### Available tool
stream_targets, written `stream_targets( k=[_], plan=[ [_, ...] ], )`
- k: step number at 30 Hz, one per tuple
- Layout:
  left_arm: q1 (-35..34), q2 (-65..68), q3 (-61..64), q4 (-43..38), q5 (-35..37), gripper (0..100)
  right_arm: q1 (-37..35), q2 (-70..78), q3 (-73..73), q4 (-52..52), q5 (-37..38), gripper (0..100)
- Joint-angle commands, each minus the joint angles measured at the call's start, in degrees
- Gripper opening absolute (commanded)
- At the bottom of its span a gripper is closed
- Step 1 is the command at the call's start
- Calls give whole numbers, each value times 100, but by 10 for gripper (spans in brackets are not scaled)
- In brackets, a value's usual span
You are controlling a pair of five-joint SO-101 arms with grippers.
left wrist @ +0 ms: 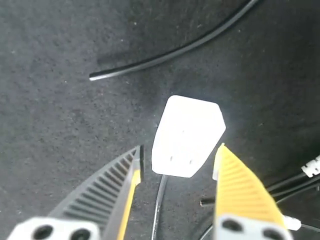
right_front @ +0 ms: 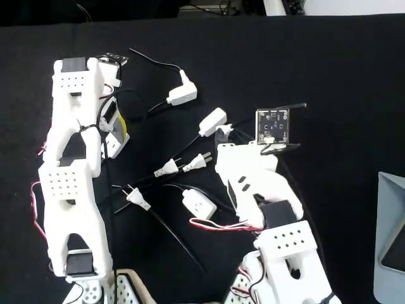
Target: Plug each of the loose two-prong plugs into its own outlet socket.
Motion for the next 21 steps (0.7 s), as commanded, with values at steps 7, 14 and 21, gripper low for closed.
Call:
stream_targets(
  k=[7, 14, 21],
  plan=[
    [22, -1029, -13, 88, 70, 210, 35, -66, -48, -88, 53, 12],
    [66, -2251, 980, 44, 79, 210, 35, -66, -48, -88, 53, 12],
    [48, -3631, 2985, -993, 88, 211, 35, -66, -48, -88, 53, 12]
  ],
)
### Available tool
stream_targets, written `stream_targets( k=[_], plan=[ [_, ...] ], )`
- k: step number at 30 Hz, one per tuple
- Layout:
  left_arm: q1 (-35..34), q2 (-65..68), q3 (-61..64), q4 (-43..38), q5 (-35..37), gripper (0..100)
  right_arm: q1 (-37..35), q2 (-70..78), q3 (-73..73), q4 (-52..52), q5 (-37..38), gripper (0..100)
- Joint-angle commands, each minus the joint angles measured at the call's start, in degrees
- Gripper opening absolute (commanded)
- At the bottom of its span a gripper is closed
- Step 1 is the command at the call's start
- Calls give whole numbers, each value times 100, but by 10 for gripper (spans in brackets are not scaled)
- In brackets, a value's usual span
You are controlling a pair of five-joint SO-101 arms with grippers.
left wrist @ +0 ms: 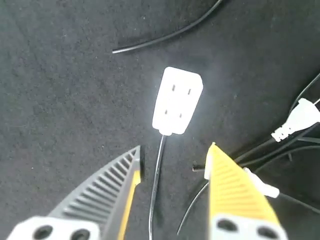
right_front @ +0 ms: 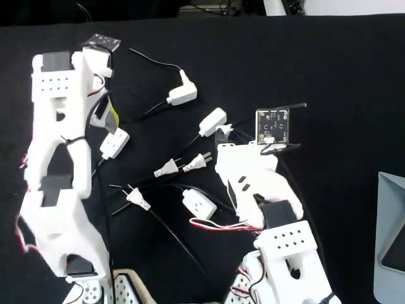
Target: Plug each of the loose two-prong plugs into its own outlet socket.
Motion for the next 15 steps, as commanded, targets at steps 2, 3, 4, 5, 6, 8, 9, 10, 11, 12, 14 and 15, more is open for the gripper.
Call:
stream_targets(
  k=[2, 3, 4, 5, 6, 8, 9, 10, 11, 12, 14, 15],
  plan=[
    [40, -1371, 1886, -1345, 70, 213, 35, -66, -48, -88, 53, 12],
    [22, -1538, 2255, -1688, 70, 225, 35, -66, -48, -88, 53, 12],
    [13, -1679, 2598, -2004, 70, 244, 35, -66, -48, -88, 53, 12],
    [4, -1802, 2897, -2312, 70, 258, 35, -66, -40, -88, 53, 12],
    [-48, -1864, 3169, -2620, 70, 268, 35, -66, -22, -88, 53, 12],
    [-136, -1881, 3538, -3138, 70, 273, -9, -66, 4, -114, 53, 12],
    [-163, -1873, 3670, -3349, 70, 274, -79, -66, 13, -105, 53, 12],
    [-215, -1864, 3793, -3543, 53, 275, -123, -66, 13, -88, 53, 12],
    [-242, -1837, 3925, -3701, 44, 275, -167, -66, 13, -88, 53, 12],
    [-251, -1776, 4004, -3842, 44, 275, -176, -66, 13, -88, 53, 12],
    [-251, -1591, 4075, -4035, 35, 275, -167, -66, 13, -88, 53, 12],
    [-251, -1459, 4075, -4105, 35, 275, -167, -66, 13, -88, 53, 12]
  ],
)
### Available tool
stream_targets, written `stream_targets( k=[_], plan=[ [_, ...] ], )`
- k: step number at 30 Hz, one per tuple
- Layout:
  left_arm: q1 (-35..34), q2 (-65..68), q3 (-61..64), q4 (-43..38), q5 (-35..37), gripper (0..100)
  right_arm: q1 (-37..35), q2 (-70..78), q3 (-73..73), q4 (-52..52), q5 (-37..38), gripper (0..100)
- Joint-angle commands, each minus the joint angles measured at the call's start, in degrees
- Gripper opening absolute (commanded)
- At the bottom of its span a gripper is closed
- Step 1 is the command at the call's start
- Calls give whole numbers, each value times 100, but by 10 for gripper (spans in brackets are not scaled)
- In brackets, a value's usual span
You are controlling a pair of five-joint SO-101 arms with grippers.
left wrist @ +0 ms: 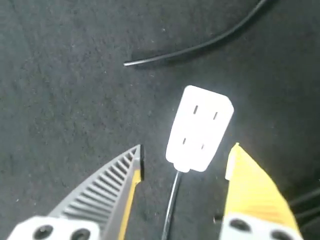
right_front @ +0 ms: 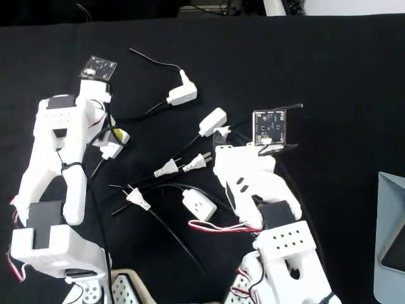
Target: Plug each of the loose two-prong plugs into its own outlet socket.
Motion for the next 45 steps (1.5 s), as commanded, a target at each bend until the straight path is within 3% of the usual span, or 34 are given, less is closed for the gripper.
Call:
stream_targets(
  k=[1, 6, 13, 28, 31, 35, 39, 45],
  plan=[
    [-66, 273, 4, -545, 26, 275, -88, -66, -48, -88, 53, 12],
    [-57, 1178, -233, -853, 44, 269, -88, -66, -40, -88, 53, 12],
    [277, 1459, -462, -598, 44, 169, -88, -66, -40, -88, 62, 12],
    [1851, -316, 1015, -360, -114, 171, -70, -66, -40, -88, 62, 12],
    [1859, -246, 1007, -360, -352, 185, -70, -66, -40, -88, 62, 12],
    [1780, -229, 998, -352, -343, 284, -70, -66, -40, -88, 62, 12],
    [1684, -624, 910, -281, -369, 284, -70, -66, -40, -88, 62, 12],
    [1420, -1943, 936, 536, -281, 284, -97, -66, -75, -88, 369, 12]
  ],
)
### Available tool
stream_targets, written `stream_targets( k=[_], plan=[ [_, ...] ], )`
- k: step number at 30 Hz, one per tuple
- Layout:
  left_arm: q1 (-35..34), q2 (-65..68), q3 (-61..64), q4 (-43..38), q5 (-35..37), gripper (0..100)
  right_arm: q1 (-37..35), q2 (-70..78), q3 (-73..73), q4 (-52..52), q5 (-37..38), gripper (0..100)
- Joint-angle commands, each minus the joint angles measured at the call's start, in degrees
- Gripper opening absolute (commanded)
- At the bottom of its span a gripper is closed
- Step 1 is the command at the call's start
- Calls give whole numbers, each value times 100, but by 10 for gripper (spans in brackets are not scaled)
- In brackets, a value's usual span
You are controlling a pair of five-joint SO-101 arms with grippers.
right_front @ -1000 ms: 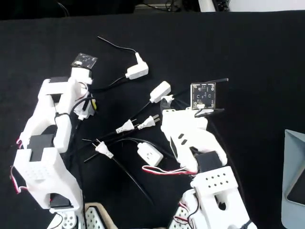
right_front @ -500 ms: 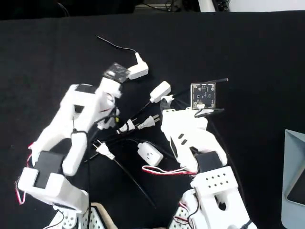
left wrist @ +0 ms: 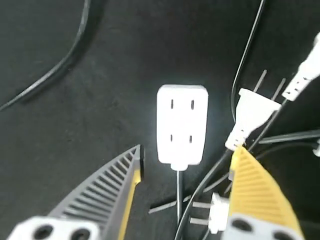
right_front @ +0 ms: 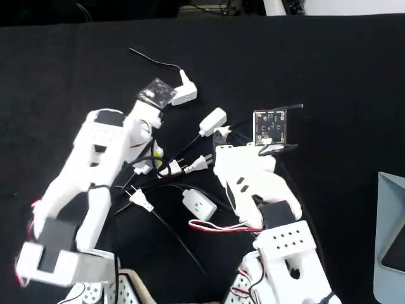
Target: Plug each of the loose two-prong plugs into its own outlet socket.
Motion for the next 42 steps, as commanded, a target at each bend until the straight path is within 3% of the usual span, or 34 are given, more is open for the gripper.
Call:
stream_targets(
  k=[1, 8, 16, 21, 27, 32, 42],
  plan=[
    [-400, -1257, -57, 545, 167, 284, -114, -66, -101, -88, 369, 12],
    [-1745, -2716, 963, 484, 1301, 284, -1046, 541, -629, -79, 879, 12],
    [-2888, -3596, 2818, -844, 2312, 284, -1741, 2976, -2290, -123, 932, 12],
    [-3169, -3824, 3530, -1442, 2611, 284, -1943, 4277, -3222, -185, 932, 12],
    [-3424, -3868, 3802, -1662, 2664, 284, -2136, 5279, -3451, -1090, 1020, 11],
    [-3424, -3886, 3987, -1881, 2637, 284, -2215, 5710, -3459, -1301, 1556, 11],
    [-3424, -3877, 4013, -1873, 2637, 284, -2207, 6035, -3486, -1380, 1925, 11]
  ],
)
